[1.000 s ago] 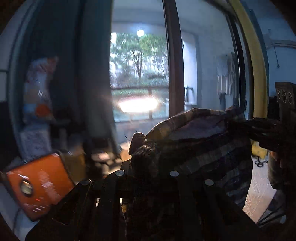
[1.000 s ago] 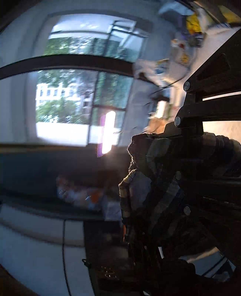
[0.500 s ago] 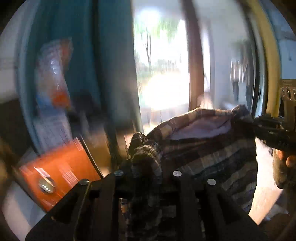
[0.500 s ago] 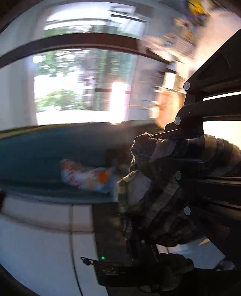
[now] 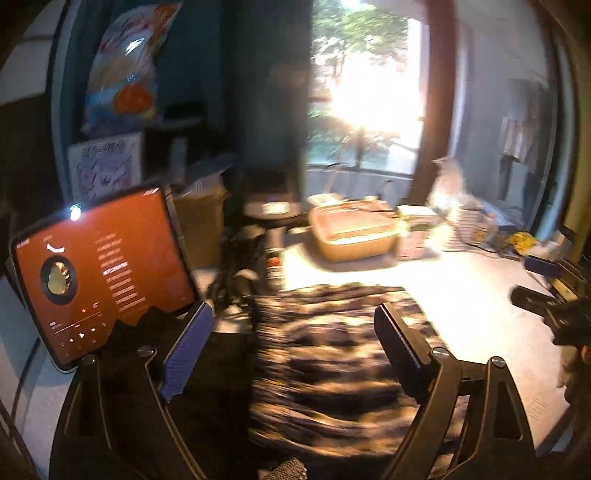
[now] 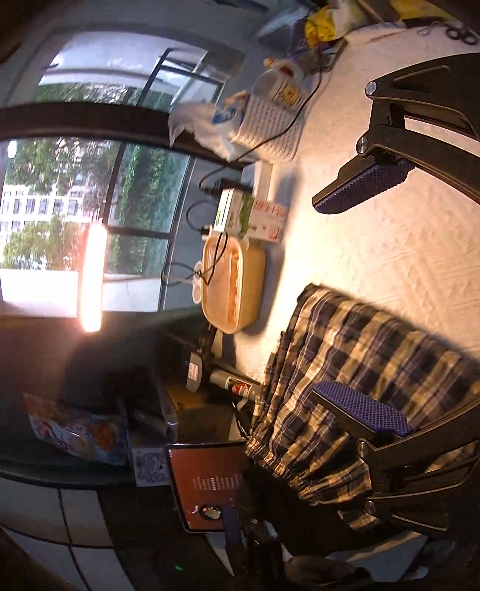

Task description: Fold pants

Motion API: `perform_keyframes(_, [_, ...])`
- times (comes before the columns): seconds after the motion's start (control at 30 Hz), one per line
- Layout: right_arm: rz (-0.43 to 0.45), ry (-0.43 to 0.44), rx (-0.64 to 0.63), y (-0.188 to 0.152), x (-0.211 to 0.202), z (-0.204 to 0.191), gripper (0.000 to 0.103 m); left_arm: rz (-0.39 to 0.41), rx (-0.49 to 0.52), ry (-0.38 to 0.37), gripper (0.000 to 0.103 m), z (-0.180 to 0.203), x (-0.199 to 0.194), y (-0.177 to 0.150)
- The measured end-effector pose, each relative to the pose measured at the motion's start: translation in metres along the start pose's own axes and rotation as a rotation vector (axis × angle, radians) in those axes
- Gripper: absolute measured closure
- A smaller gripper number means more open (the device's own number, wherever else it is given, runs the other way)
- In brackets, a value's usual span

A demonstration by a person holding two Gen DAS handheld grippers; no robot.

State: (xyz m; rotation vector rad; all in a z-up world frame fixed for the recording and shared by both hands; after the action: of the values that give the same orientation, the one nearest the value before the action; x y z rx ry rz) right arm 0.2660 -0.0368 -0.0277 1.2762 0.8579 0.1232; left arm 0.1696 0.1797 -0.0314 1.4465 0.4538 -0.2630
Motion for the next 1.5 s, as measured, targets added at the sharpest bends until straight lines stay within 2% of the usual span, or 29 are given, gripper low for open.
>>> perform_keyframes(0.13, [0.018, -0.017, 0.035, -0.008, -0.035, 0.012, 0.01, 0.03, 0.052, -0.014, 0.014, 0.046, -0.023, -0.004])
perform_keyframes(0.37, [0.075, -0.104, 0.121, -0.025, -0.103, 0.043, 0.01, 0.107, 0.1, -0.072, 0.014, 0.11, -0.067, -0.01])
perform_keyframes(0.47, [0.104, -0.146, 0.131, -0.034, -0.133, 0.052, 0.01, 0.111, 0.045, -0.128, 0.013, 0.131, -0.079, -0.018])
perform_keyframes(0.63, [0.133, -0.215, 0.136, -0.05, -0.178, 0.061, 0.01, 0.149, 0.018, -0.123, 0.003, 0.153, -0.096, -0.025])
perform_keyframes(0.93, [0.17, -0.253, 0.129, -0.06, -0.219, 0.062, 0.01, 0.237, 0.07, -0.101, 0.001, 0.171, -0.125, -0.01])
perform_keyframes(1.5, [0.186, -0.278, 0.124, -0.058, -0.231, 0.057, 0.01, 0.242, 0.035, -0.103, 0.001, 0.17, -0.131, -0.01])
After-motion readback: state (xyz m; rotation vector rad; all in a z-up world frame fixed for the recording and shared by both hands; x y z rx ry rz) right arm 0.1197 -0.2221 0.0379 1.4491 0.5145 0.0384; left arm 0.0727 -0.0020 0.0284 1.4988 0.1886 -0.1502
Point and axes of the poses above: each gripper's, at about its wrist camera, not at the fingertips, and x roughly the way its jaws point, z to its right, y to its top, the point moved 6 cm from there along x, roughly the way its jaws point, and after that the axes turned 5 degrees about z, right-handed, at the moved point
